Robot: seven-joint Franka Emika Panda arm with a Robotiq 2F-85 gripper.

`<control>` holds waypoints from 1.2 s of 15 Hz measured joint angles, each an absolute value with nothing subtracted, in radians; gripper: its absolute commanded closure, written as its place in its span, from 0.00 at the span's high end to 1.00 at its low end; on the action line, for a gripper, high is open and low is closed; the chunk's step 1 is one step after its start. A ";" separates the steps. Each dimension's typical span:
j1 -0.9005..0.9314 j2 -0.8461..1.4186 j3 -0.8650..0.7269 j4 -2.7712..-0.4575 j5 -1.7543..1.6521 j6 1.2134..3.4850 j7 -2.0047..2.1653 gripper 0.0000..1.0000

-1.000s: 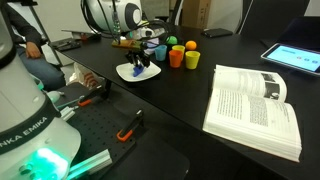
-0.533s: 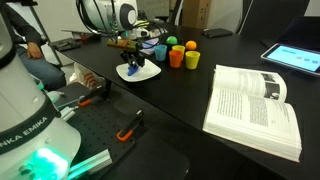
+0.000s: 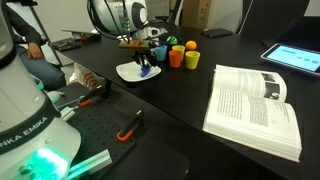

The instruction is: Clean the plate with the sponge

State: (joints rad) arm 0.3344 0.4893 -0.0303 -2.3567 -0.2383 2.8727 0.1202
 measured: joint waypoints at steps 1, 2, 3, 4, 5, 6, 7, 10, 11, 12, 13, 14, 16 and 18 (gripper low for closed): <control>0.335 0.489 -0.034 -2.356 -0.241 2.873 0.120 0.08; 0.335 0.489 -0.036 -2.356 -0.243 2.872 0.120 0.08; 0.336 0.489 -0.039 -2.355 -0.245 2.871 0.121 0.08; 0.339 0.490 -0.049 -2.352 -0.251 2.870 0.125 0.08; 0.348 0.491 -0.067 -2.348 -0.261 2.867 0.132 0.08; 0.360 0.492 -0.093 -2.342 -0.276 2.863 0.145 0.08; 0.376 0.493 -0.127 -2.333 -0.298 2.854 0.165 0.08; 0.419 0.494 -0.234 -2.300 -0.366 2.802 0.249 0.08; 0.426 0.495 -0.264 -2.289 -0.383 2.773 0.282 0.08; 0.425 0.495 -0.282 -2.280 -0.386 2.738 0.306 0.08; 0.418 0.495 -0.291 -2.272 -0.386 2.702 0.327 0.08; 0.407 0.495 -0.293 -2.265 -0.386 2.669 0.348 0.08; 0.381 0.495 -0.291 -2.258 -0.385 2.620 0.382 0.08; 0.344 0.498 -0.278 -2.261 -0.375 2.613 0.405 0.08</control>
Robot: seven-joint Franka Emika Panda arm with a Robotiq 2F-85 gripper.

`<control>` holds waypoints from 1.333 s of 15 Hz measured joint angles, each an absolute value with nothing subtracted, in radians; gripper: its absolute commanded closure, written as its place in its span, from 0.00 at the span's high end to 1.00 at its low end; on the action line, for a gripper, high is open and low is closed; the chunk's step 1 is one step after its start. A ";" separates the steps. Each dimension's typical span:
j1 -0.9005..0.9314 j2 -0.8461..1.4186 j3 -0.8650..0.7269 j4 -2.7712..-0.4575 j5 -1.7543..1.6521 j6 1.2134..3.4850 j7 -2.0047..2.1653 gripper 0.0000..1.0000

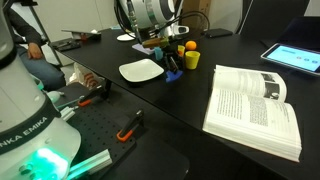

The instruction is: Clean the plate with the sponge

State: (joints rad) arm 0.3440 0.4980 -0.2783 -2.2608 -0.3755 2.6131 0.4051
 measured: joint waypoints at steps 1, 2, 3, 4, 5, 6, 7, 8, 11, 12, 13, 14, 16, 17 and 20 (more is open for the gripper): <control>0.328 0.502 -0.272 -2.262 -0.374 2.619 0.419 0.08; 0.313 0.510 -0.266 -2.263 -0.371 2.628 0.431 0.08; 0.299 0.518 -0.259 -2.264 -0.364 2.644 0.440 0.09; 0.287 0.529 -0.253 -2.265 -0.357 2.664 0.450 0.39; 0.280 0.538 -0.250 -2.265 -0.347 2.684 0.459 0.37; 0.277 0.544 -0.249 -2.265 -0.337 2.703 0.463 0.38; 0.276 0.546 -0.249 -2.265 -0.330 2.716 0.466 0.45; 0.276 0.545 -0.250 -2.263 -0.329 2.718 0.469 0.52; 0.293 0.524 -0.267 -2.246 -0.334 2.693 0.471 0.75; 0.302 0.509 -0.273 -2.239 -0.339 2.666 0.472 0.83; 0.309 0.488 -0.274 -2.229 -0.341 2.623 0.472 0.90; 0.313 0.463 -0.269 -2.220 -0.341 2.574 0.472 0.96; 0.311 0.405 -0.235 -2.205 -0.337 2.458 0.470 1.00; 0.309 0.375 -0.212 -2.201 -0.336 2.411 0.470 1.00; 0.294 0.305 -0.137 -2.195 -0.313 2.302 0.469 1.00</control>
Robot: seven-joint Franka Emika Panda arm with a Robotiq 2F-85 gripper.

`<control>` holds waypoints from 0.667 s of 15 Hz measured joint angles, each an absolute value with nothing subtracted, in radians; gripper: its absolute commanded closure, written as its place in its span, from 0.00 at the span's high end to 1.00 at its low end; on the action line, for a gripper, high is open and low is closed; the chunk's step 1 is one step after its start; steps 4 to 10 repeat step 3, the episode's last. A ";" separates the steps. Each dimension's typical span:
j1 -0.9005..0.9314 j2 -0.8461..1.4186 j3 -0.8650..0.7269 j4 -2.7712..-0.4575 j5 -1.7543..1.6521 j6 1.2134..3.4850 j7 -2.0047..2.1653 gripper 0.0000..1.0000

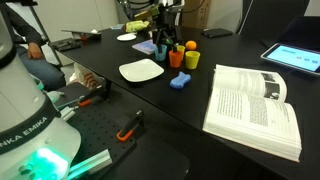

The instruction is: Clean the plate with the sponge

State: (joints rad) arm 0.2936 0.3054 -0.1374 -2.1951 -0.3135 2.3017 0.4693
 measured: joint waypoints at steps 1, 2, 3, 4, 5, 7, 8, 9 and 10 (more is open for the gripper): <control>0.286 0.287 -0.113 -2.195 -0.301 2.278 0.468 1.00; 0.279 0.270 -0.090 -2.195 -0.290 2.256 0.467 1.00; 0.273 0.262 -0.076 -2.196 -0.290 2.250 0.468 1.00; 0.273 0.262 -0.076 -2.196 -0.290 2.250 0.468 1.00; 0.273 0.262 -0.076 -2.196 -0.290 2.250 0.468 1.00; 0.273 0.262 -0.076 -2.196 -0.290 2.250 0.468 1.00; 0.273 0.262 -0.076 -2.196 -0.290 2.250 0.468 1.00; 0.273 0.262 -0.076 -2.196 -0.290 2.250 0.468 1.00; 0.273 0.262 -0.076 -2.196 -0.290 2.250 0.468 1.00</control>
